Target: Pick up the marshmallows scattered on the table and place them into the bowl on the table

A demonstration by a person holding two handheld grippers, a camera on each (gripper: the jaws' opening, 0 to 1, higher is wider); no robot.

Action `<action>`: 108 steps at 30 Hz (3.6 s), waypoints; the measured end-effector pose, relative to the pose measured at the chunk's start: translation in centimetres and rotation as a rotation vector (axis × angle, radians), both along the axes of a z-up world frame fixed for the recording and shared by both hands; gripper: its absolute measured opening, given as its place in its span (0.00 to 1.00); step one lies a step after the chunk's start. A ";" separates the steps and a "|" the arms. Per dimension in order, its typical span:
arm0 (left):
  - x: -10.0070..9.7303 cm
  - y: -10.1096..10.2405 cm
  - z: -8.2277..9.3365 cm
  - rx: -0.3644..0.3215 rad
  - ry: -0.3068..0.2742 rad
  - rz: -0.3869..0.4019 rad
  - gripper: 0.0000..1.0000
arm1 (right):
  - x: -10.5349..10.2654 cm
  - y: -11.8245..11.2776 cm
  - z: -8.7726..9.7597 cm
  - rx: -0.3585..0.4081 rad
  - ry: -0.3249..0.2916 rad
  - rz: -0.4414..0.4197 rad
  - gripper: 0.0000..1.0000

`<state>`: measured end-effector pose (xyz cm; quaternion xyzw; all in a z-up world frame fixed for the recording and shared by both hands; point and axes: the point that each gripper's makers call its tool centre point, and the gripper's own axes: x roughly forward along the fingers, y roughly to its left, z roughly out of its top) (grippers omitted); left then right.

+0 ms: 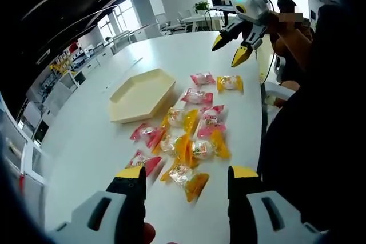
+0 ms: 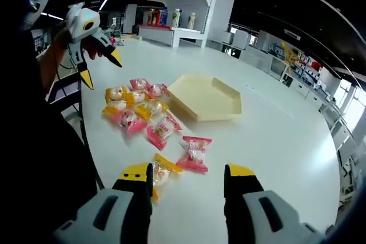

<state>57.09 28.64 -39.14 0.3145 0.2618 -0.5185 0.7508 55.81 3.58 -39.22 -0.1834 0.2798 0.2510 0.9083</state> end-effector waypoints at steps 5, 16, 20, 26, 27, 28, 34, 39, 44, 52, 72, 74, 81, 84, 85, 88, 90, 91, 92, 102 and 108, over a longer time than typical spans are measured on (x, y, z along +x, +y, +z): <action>-0.1 0.0 -0.6 0.010 0.003 0.001 0.58 | 0.2 0.2 -0.5 -0.009 0.007 0.004 0.50; -0.5 -0.3 -1.4 0.017 0.007 -0.014 0.58 | 0.8 1.0 -0.8 0.010 0.012 0.006 0.50; -0.5 0.1 -1.6 0.019 0.008 -0.003 0.58 | 1.0 0.7 -0.9 -0.005 0.012 -0.003 0.50; -0.7 0.2 -1.8 0.017 0.013 -0.001 0.58 | 1.2 0.3 -0.9 -0.030 0.011 -0.017 0.50; -0.8 0.2 -1.8 0.019 0.014 -0.004 0.58 | 1.2 0.3 -0.8 -0.030 0.009 -0.018 0.50; -0.9 0.2 -1.8 0.019 0.015 -0.005 0.58 | 1.2 0.3 -0.8 -0.027 0.009 -0.019 0.50; -0.8 0.2 -1.8 0.015 0.013 -0.008 0.58 | 1.5 0.5 -1.1 -0.033 0.012 -0.022 0.50; -0.9 0.5 -1.9 0.018 0.019 -0.016 0.58 | 1.9 0.8 -1.3 -0.029 0.016 -0.025 0.50; -1.1 0.6 -1.6 -0.009 0.032 -0.020 0.58 | 2.0 1.9 -0.8 0.004 0.019 -0.008 0.50; -1.1 0.9 -1.9 -0.011 0.031 -0.020 0.58 | 2.6 2.3 -1.1 0.001 0.032 -0.017 0.49; -1.4 1.4 -1.9 -0.008 0.027 -0.026 0.58 | 3.7 2.4 -2.5 0.003 0.067 -0.037 0.48; -1.3 1.4 -1.9 -0.009 0.027 -0.026 0.58 | 3.7 2.5 -2.7 0.005 0.074 -0.039 0.48; -1.2 1.3 -1.8 -0.014 0.027 -0.026 0.58 | 3.7 2.9 -2.9 -0.003 0.086 -0.016 0.48; -1.5 1.0 -1.6 -0.015 0.022 -0.036 0.58 | 3.9 2.7 -3.0 -0.014 0.085 -0.027 0.49; -1.5 1.0 -1.5 -0.014 0.020 -0.038 0.58 | 3.9 2.6 -3.1 -0.016 0.086 -0.029 0.49; -1.4 0.9 -1.4 -0.020 0.020 -0.037 0.58 | 4.1 2.5 -3.1 -0.013 0.086 -0.038 0.49; -1.3 1.1 -1.6 -0.012 0.017 -0.033 0.58 | 4.1 2.4 -3.1 -0.014 0.085 -0.043 0.49; -1.3 1.1 -1.6 -0.008 0.018 -0.033 0.58 | 4.1 2.4 -3.1 -0.017 0.085 -0.043 0.49; -1.4 1.2 -1.7 -0.007 0.018 -0.033 0.58 | 4.1 2.4 -3.2 -0.019 0.086 -0.041 0.49; -1.6 1.1 -1.7 -0.008 0.017 -0.040 0.58 | 4.0 2.3 -3.4 -0.025 0.099 -0.044 0.49; -1.8 1.0 -1.4 -0.016 0.015 -0.051 0.58 | 4.1 2.5 -3.8 -0.023 0.107 -0.037 0.50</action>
